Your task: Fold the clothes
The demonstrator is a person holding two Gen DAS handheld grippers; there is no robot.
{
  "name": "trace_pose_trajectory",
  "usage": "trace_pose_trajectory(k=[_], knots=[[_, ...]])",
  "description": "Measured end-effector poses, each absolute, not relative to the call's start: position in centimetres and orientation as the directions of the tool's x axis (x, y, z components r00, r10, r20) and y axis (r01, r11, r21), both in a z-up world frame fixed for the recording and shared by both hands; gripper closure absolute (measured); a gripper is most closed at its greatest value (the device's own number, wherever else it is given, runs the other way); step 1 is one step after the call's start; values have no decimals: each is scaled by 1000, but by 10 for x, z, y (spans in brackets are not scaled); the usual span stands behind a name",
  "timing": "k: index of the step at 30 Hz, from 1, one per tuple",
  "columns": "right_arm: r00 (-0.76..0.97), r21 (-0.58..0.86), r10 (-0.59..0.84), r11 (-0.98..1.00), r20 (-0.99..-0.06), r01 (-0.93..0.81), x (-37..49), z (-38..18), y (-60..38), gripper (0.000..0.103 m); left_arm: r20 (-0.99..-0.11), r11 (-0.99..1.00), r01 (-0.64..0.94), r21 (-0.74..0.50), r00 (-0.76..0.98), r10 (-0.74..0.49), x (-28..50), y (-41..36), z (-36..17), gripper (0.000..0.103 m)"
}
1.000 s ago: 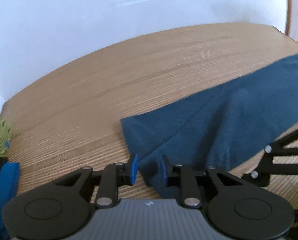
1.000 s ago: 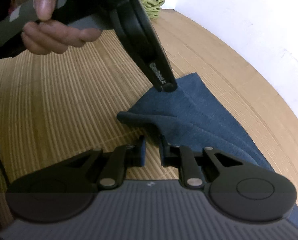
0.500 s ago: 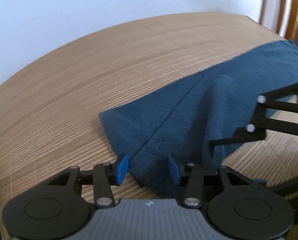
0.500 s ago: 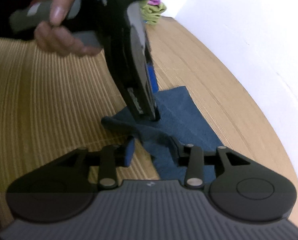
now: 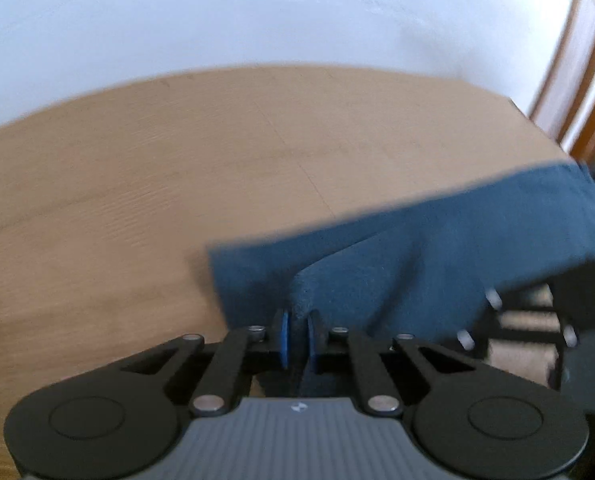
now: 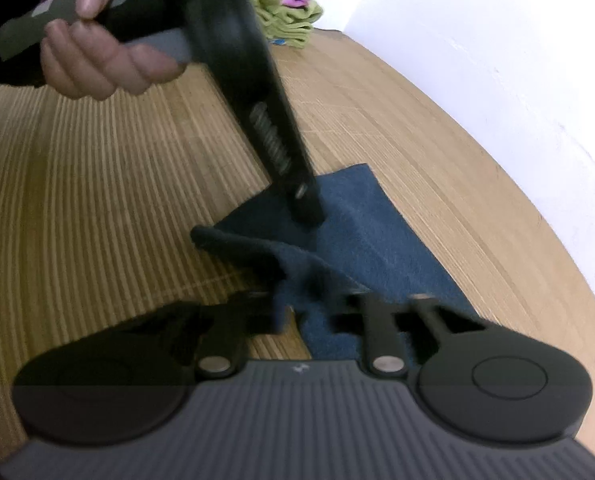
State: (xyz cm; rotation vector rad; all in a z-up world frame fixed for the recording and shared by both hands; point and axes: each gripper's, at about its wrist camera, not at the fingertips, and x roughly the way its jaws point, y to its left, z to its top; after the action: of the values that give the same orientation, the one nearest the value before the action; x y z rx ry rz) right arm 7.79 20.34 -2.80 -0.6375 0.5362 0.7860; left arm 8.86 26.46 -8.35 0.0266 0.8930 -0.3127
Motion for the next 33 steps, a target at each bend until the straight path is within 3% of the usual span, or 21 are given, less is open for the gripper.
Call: trace_pose_trajectory(k=[4, 8, 11, 14, 17, 19, 23, 30, 33], knots=[[600, -247, 510, 599, -616, -762, 82, -13, 203, 91, -734, 959, 246, -141, 624, -268, 114, 277, -57, 93], [587, -192, 527, 622, -614, -759, 97, -16, 217, 91, -784, 966, 242, -87, 582, -216, 141, 267, -65, 90], [587, -165, 522, 645, -619, -747, 113, -24, 230, 91, -851, 978, 207, -21, 510, -126, 156, 262, -89, 82], [579, -112, 513, 680, -634, -725, 95, -24, 199, 90, -879, 986, 162, -41, 464, -113, 158, 270, -101, 70], [588, -86, 481, 723, -650, -686, 99, -23, 183, 80, -863, 995, 99, 5, 503, -46, 153, 281, -94, 57], [591, -75, 467, 741, -658, -668, 103, -24, 177, 77, -847, 998, 54, 23, 531, -9, 149, 288, -87, 61], [562, -50, 492, 721, -665, -691, 106, -24, 181, 76, -830, 999, 17, 28, 557, 14, 131, 297, -78, 59], [541, -135, 507, 634, -671, -762, 109, -37, 220, 76, -836, 999, -28, -15, 549, 3, 102, 302, -79, 59], [518, -68, 524, 656, -676, -752, 118, -25, 221, 77, -838, 999, -37, -29, 545, -4, 93, 310, -84, 59]])
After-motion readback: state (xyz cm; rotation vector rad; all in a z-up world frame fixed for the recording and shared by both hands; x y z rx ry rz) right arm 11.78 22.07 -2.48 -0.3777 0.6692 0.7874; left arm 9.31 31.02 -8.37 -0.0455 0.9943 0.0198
